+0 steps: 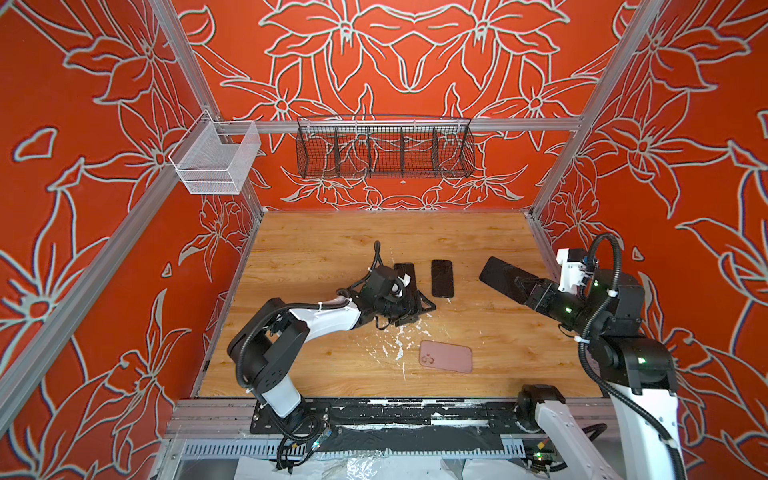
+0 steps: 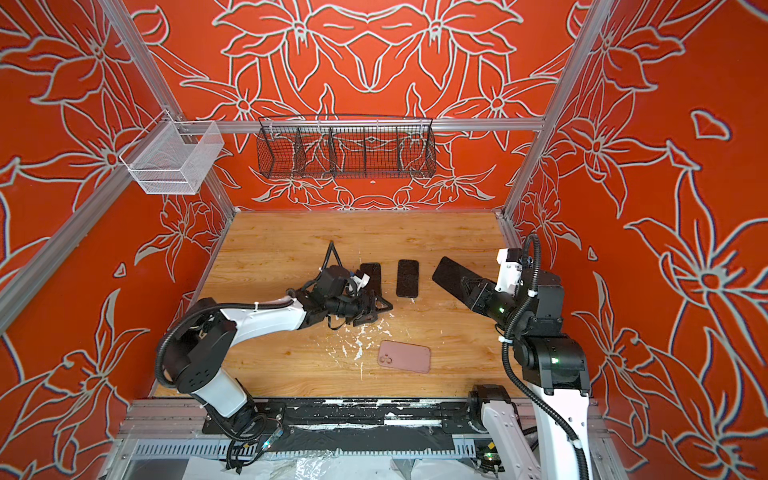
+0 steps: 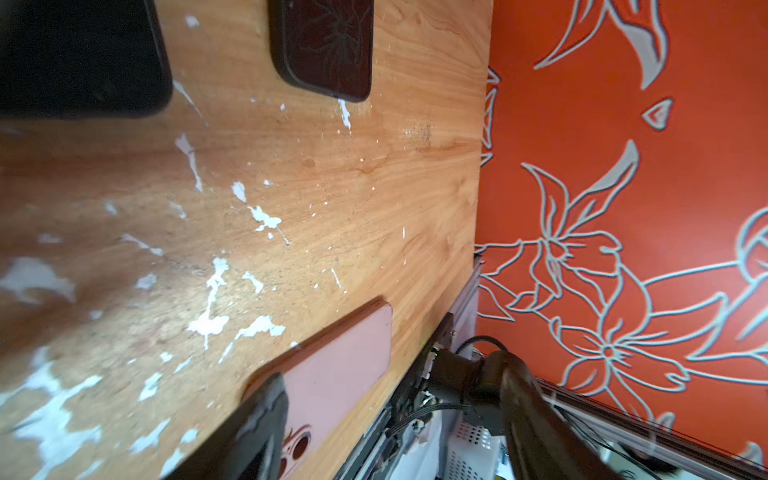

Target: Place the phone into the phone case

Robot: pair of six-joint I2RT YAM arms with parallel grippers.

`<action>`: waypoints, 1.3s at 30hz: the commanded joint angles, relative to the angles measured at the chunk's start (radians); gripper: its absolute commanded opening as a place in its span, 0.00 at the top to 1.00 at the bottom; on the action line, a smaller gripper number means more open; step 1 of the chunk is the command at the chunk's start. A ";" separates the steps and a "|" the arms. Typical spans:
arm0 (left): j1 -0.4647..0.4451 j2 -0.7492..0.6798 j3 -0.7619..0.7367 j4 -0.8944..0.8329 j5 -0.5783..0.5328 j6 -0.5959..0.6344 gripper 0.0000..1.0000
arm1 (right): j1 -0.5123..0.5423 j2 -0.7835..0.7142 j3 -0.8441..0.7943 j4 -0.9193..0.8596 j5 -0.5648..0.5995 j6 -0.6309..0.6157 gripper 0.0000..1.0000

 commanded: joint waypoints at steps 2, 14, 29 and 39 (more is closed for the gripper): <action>-0.080 0.002 0.123 -0.611 -0.193 0.298 0.20 | -0.005 -0.016 -0.005 0.020 0.002 -0.022 1.00; -0.452 -0.009 0.272 -0.816 -0.805 0.919 0.09 | -0.004 -0.045 0.004 -0.024 -0.012 -0.029 1.00; -0.507 0.001 0.087 -0.437 -0.811 1.387 0.02 | -0.004 -0.076 0.010 -0.051 0.005 -0.047 1.00; -0.511 0.064 0.042 -0.341 -0.803 1.591 0.01 | -0.004 -0.077 -0.006 -0.051 0.020 -0.054 1.00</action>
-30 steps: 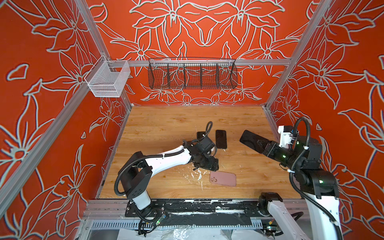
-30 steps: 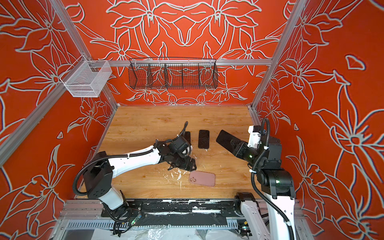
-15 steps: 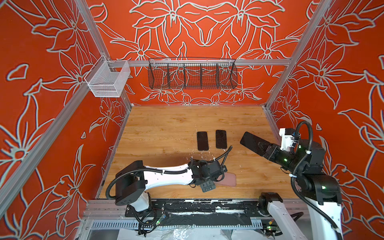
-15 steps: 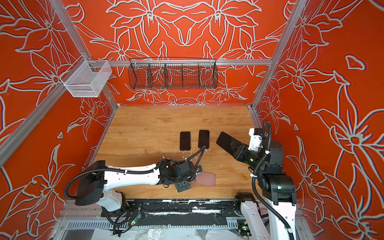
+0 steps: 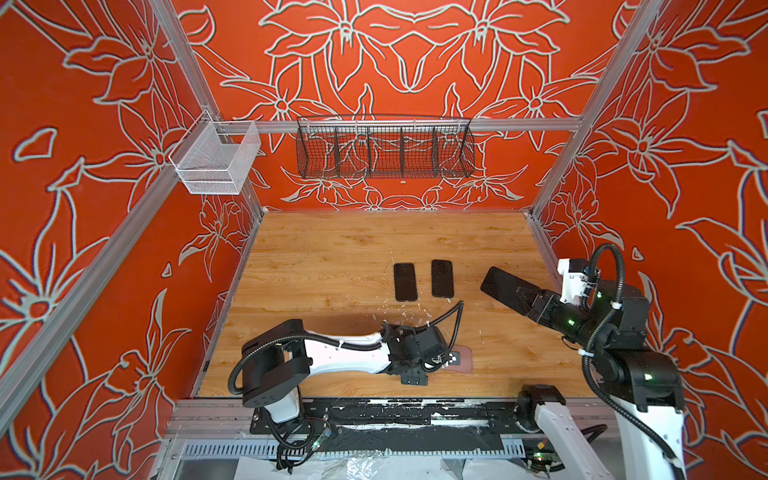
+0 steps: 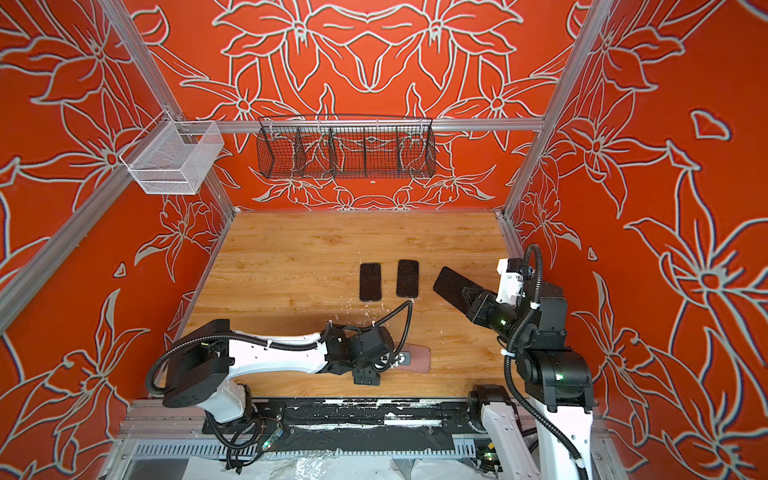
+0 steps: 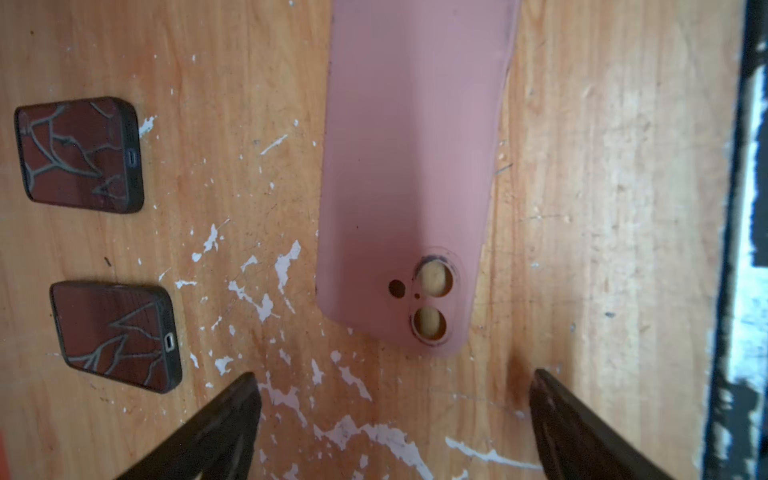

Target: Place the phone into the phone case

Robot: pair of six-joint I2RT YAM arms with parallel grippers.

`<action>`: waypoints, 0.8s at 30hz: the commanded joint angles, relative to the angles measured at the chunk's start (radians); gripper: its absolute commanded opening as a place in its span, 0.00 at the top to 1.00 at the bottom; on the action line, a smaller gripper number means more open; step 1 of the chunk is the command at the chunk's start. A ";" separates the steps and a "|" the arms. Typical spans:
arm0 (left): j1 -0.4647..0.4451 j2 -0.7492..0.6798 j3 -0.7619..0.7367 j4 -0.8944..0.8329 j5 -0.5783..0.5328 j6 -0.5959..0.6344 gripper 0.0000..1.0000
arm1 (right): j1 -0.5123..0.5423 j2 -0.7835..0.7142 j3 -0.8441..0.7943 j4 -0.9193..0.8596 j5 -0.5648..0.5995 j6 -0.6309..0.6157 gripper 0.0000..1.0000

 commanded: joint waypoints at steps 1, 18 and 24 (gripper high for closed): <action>-0.002 0.035 -0.007 0.072 -0.031 0.099 0.01 | -0.004 -0.015 0.000 0.033 0.014 -0.021 1.00; -0.002 0.182 0.084 0.029 0.016 0.055 0.34 | -0.005 0.003 0.007 0.037 0.029 -0.029 1.00; -0.027 0.201 0.076 0.018 0.038 0.019 0.56 | -0.004 0.010 0.024 0.033 0.031 -0.031 1.00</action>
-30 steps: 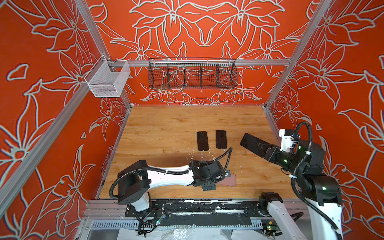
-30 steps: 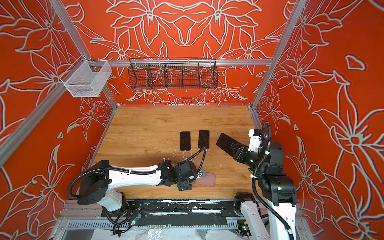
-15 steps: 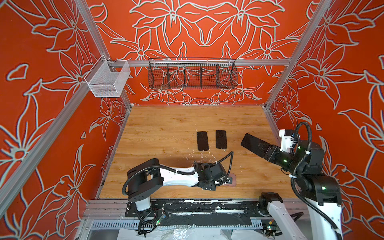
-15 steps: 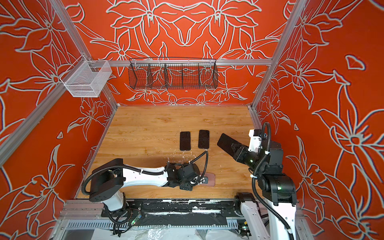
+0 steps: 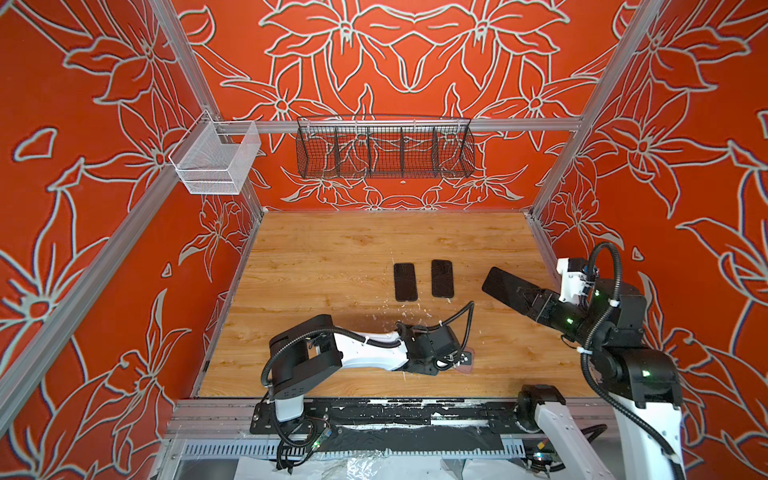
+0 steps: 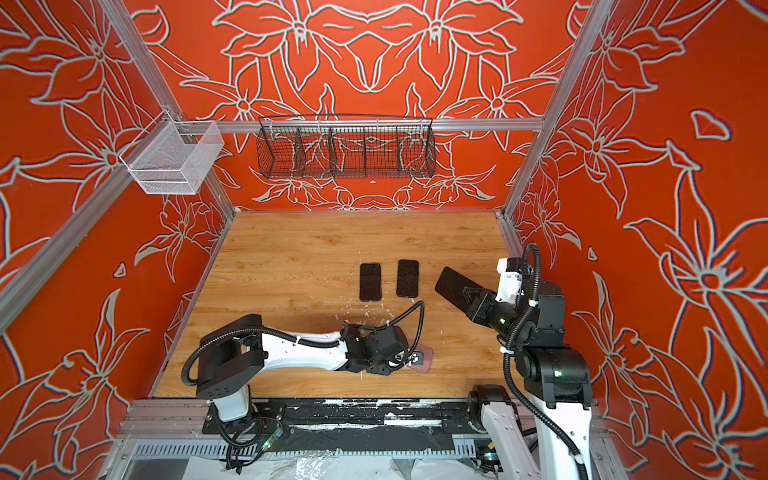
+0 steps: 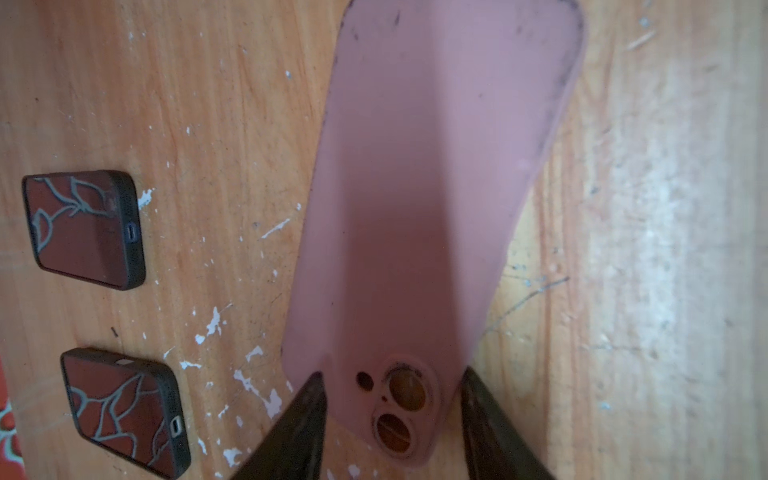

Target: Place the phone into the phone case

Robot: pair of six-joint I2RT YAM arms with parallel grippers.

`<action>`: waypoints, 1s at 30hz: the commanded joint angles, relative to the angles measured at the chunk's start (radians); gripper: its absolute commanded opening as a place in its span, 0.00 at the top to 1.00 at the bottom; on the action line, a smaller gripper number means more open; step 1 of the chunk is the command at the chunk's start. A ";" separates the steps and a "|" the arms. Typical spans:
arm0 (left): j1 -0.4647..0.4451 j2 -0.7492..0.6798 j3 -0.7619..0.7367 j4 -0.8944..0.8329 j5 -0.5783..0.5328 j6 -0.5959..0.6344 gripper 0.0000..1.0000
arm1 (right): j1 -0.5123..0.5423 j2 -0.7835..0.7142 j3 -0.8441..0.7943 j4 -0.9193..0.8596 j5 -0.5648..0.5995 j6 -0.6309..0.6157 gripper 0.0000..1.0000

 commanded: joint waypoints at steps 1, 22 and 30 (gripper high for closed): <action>-0.021 0.049 -0.010 -0.073 0.049 -0.023 0.61 | -0.005 0.000 0.034 0.030 0.012 -0.018 1.00; 0.041 -0.044 -0.018 -0.077 0.048 -0.181 0.94 | -0.005 -0.003 0.065 0.014 0.027 -0.019 1.00; 0.170 -0.237 -0.049 -0.145 0.288 -0.310 0.95 | -0.004 -0.008 0.076 0.018 0.043 -0.016 1.00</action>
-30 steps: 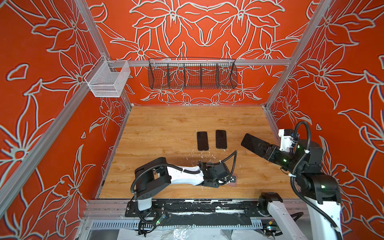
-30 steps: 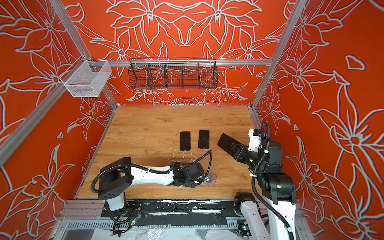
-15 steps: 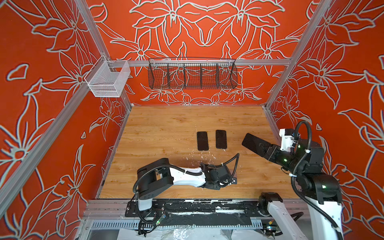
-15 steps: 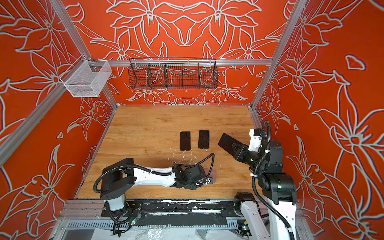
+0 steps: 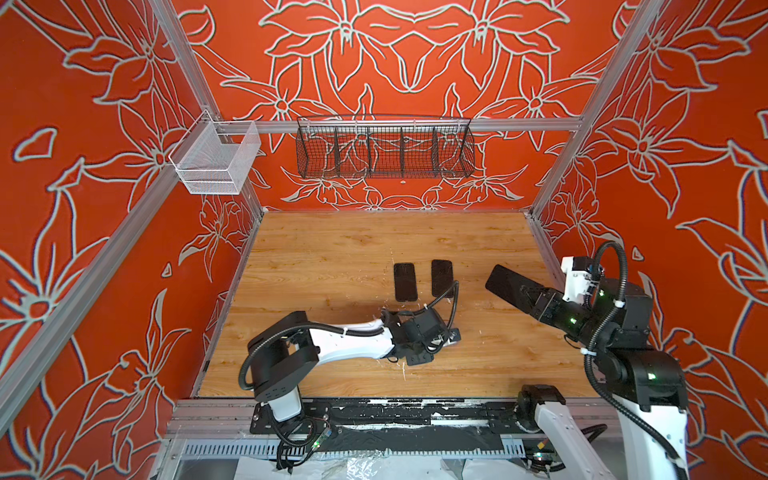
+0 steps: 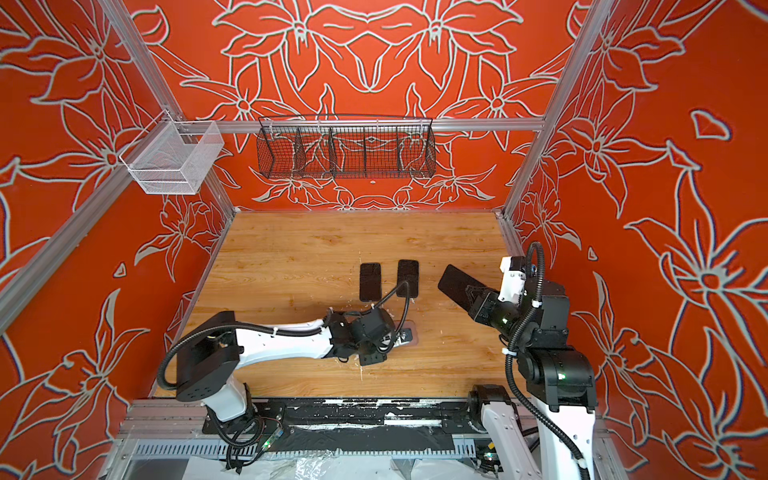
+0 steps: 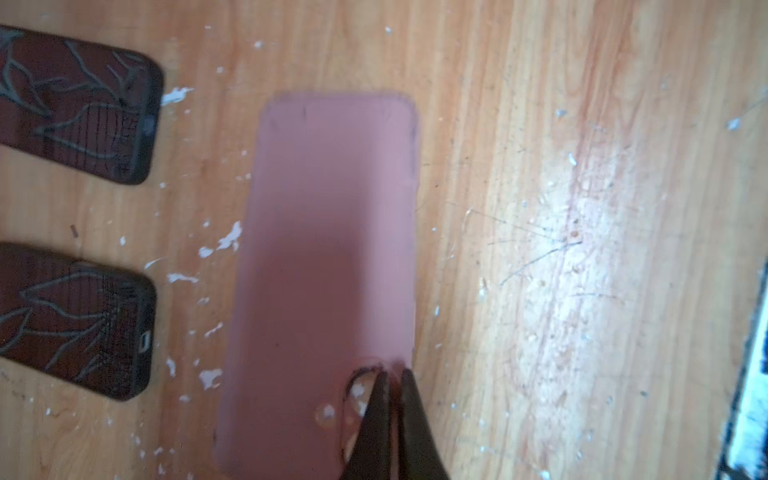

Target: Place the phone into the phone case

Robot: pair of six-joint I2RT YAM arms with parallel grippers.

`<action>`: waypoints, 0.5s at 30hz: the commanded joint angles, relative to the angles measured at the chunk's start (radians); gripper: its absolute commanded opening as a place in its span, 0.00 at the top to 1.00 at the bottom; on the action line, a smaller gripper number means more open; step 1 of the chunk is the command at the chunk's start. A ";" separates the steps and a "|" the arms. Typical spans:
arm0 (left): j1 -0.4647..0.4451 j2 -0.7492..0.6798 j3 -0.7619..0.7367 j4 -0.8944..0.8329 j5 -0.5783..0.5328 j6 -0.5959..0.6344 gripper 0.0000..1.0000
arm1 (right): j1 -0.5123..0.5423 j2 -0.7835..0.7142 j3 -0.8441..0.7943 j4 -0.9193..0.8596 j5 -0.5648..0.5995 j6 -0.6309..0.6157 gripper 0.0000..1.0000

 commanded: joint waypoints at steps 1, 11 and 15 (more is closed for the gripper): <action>0.048 -0.093 -0.027 -0.045 0.150 -0.085 0.95 | -0.005 -0.009 0.037 0.036 0.017 -0.011 1.00; 0.100 -0.137 -0.024 -0.074 0.148 -0.210 0.81 | -0.005 -0.007 0.036 0.048 0.016 0.000 1.00; 0.037 -0.078 0.009 -0.156 0.064 -0.261 0.56 | -0.006 -0.011 0.033 0.049 0.019 -0.002 1.00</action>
